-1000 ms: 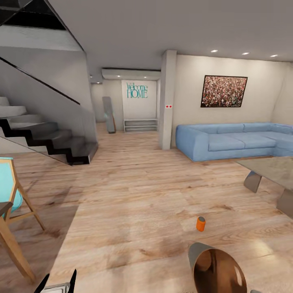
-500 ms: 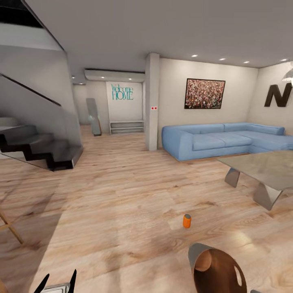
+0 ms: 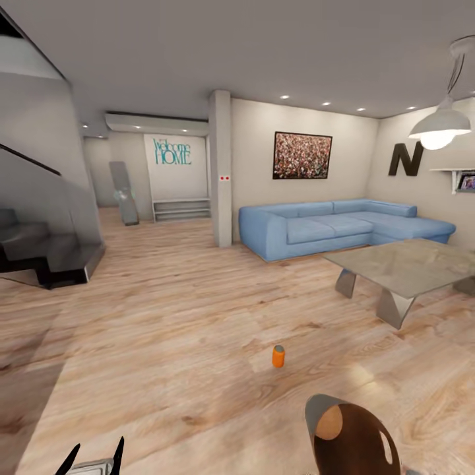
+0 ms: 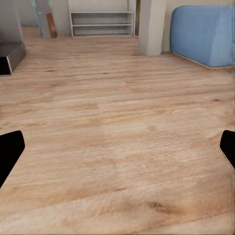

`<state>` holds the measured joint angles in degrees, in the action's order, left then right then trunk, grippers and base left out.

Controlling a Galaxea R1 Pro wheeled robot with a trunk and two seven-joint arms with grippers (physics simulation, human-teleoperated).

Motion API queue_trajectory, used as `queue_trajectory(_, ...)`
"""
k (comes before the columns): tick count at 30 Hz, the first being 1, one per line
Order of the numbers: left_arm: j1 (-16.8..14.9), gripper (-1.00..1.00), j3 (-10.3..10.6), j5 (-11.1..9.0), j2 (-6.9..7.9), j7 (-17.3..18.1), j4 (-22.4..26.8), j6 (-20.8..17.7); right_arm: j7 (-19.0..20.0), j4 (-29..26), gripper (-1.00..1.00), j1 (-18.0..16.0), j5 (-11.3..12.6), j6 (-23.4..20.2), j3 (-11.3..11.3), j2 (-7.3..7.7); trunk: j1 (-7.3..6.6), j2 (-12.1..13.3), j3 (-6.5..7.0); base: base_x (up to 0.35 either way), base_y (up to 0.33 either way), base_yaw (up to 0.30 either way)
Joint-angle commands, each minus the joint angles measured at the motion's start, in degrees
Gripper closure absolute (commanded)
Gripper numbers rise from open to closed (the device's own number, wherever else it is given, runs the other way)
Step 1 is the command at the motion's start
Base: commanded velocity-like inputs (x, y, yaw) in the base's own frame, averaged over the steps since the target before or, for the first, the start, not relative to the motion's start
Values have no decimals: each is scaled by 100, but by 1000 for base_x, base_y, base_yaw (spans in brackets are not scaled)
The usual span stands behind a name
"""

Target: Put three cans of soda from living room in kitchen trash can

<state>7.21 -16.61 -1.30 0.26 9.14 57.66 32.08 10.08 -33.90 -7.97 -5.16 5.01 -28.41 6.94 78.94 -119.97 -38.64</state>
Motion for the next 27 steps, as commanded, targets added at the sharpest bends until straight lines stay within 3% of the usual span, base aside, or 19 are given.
queue_trajectory(1, 0, -100, 0, 0, 0, 0, 0, 0, 21, -11, 100, -3, 25, 0, -6, 0, 0, 0, 6, 5, -5, -229)
queue_trajectory(27, 0, -100, 0, -2, 0, 0, 0, 0, 21, -11, 100, -3, 31, 0, -6, 0, 0, 0, 132, 92, -5, -227)
